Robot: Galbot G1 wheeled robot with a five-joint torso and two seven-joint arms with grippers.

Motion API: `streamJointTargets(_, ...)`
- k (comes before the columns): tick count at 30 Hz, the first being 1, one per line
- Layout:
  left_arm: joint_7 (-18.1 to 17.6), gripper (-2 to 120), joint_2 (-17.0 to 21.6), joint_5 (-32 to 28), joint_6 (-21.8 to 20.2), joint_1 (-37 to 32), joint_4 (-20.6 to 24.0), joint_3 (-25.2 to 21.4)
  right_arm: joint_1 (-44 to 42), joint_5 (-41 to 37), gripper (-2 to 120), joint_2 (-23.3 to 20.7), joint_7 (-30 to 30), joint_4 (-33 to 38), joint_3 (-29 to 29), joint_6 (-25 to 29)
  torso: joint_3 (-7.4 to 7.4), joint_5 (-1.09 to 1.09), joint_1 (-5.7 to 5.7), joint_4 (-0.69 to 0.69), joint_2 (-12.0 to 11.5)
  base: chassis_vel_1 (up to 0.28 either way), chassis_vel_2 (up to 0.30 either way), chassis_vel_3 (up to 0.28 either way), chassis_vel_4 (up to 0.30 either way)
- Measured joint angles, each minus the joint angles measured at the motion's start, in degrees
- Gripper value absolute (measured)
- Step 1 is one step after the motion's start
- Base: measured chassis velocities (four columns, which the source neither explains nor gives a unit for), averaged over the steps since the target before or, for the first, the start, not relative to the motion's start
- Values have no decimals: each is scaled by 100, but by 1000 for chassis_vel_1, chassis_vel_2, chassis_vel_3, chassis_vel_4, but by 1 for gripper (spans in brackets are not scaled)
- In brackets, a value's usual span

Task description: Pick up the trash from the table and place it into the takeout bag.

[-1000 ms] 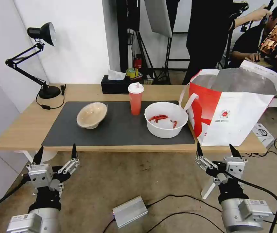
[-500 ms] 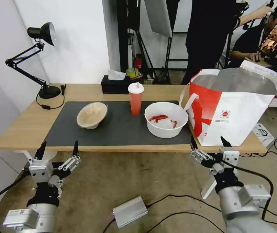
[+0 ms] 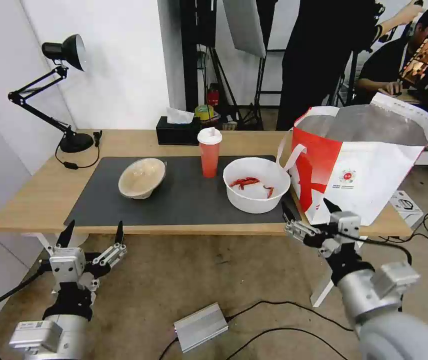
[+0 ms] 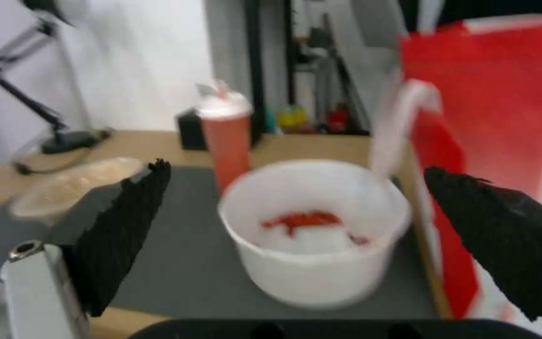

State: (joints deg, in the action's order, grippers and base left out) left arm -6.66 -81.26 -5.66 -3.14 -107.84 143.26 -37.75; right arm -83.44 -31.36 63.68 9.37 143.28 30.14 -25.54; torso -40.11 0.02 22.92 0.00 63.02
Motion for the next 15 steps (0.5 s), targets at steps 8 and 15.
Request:
streamJointTargets(8, -9, 100, -54, 55, -1, -36, -1, 34, 754, -575, 100, -691, 132, -186, -252, -217, 0, -1, 0, 0, 0, 0, 0, 0, 0)
streamJointTargets(15, -9, 100, -106, 115, -2, -40, -2, 55, 1292, -839, 100, -1018, 271, -574, -766, -316, 0, -1, 0, 0, 0, 0, 0, 0, 0)
